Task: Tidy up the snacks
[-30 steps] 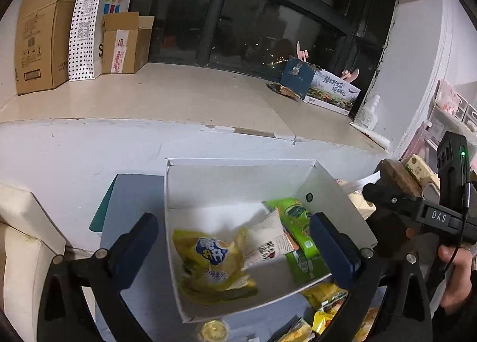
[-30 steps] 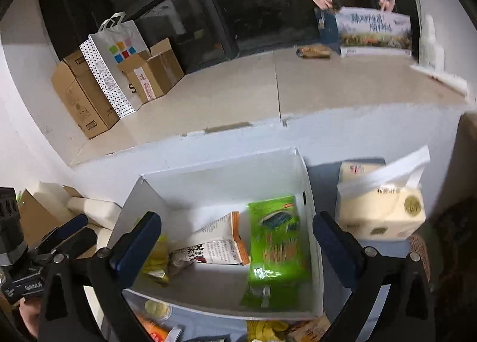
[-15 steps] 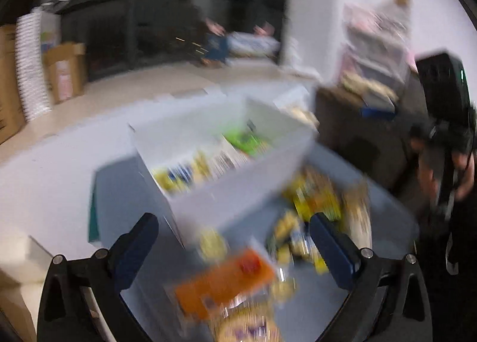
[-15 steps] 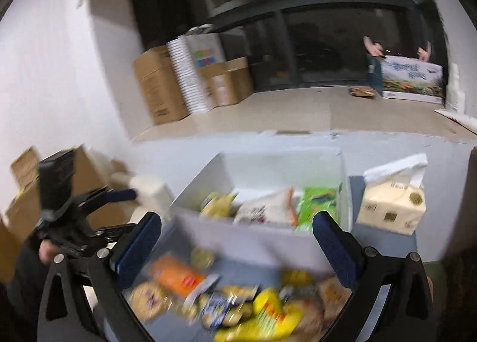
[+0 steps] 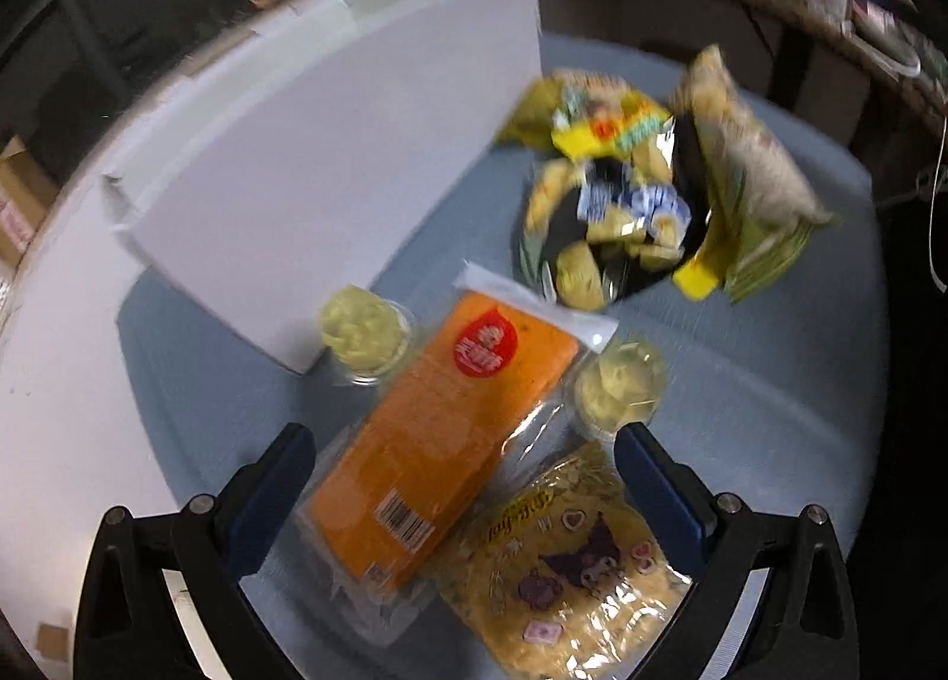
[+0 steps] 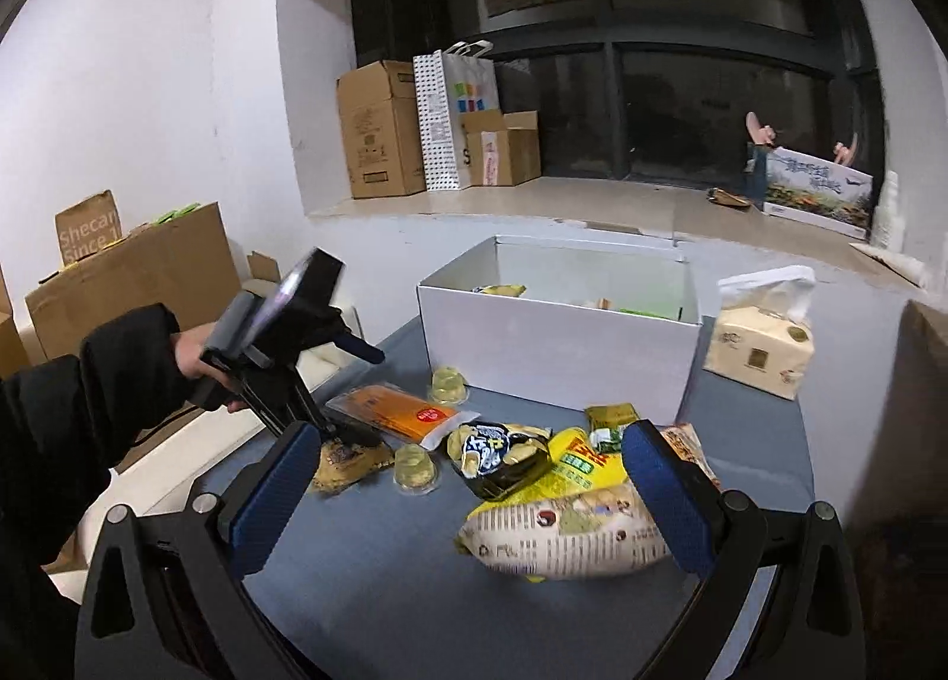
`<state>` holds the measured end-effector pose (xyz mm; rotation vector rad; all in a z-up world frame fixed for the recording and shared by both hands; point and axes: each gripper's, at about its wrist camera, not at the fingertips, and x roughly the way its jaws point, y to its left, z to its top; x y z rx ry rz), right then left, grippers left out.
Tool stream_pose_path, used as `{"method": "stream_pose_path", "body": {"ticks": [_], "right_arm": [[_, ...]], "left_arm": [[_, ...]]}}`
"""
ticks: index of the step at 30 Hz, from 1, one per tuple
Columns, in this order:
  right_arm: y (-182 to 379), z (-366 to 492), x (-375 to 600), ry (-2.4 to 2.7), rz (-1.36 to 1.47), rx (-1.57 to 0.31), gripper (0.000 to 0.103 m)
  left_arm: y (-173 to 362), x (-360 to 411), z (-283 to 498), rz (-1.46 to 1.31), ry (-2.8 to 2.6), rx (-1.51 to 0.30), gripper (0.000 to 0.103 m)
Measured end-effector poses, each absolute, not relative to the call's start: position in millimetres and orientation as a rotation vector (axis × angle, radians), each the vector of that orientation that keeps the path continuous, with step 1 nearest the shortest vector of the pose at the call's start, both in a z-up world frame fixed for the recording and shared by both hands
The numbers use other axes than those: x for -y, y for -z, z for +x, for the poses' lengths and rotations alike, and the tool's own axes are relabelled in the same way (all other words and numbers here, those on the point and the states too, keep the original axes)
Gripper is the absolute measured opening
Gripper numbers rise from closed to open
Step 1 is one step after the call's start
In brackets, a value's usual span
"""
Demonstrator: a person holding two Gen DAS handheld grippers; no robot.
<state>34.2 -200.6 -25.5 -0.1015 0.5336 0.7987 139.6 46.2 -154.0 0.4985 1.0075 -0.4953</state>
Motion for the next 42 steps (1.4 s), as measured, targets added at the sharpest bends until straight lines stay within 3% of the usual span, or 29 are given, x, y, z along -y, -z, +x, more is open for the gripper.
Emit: {"method": "stream_pose_path", "body": {"ticks": [6, 8, 9, 11, 12, 16, 29, 42], "right_arm": [[26, 32, 203, -0.765, -0.109, -0.521, 0.103], [28, 33, 201, -0.754, -0.116, -0.522, 0.103], [30, 34, 200, -0.746, -0.118, -0.528, 0.103], [32, 36, 197, -0.740, -0.119, -0.537, 0.103], [33, 36, 197, -0.736, -0.121, -0.538, 0.103], [34, 32, 192, -0.733, -0.142, -0.528, 0.103], [65, 43, 112, -0.929, -0.376, -0.636, 0.103], [137, 59, -37, -1.317, -0.797, -0.784, 0.103]], "left_arm": [[173, -55, 169, 0.438, 0.454, -1.063, 0.102], [173, -59, 172, 0.399, 0.478, -1.048, 0.096], [172, -60, 170, 0.378, 0.495, -1.040, 0.076], [169, -61, 167, 0.384, 0.452, -1.013, 0.054], [168, -60, 163, 0.396, 0.448, -1.005, 0.035], [150, -65, 148, 0.365, 0.438, -0.921, 0.016], [71, -113, 68, 0.011, 0.353, -0.580, 0.014], [64, -176, -37, -0.233, 0.227, -0.481, 0.014]]}}
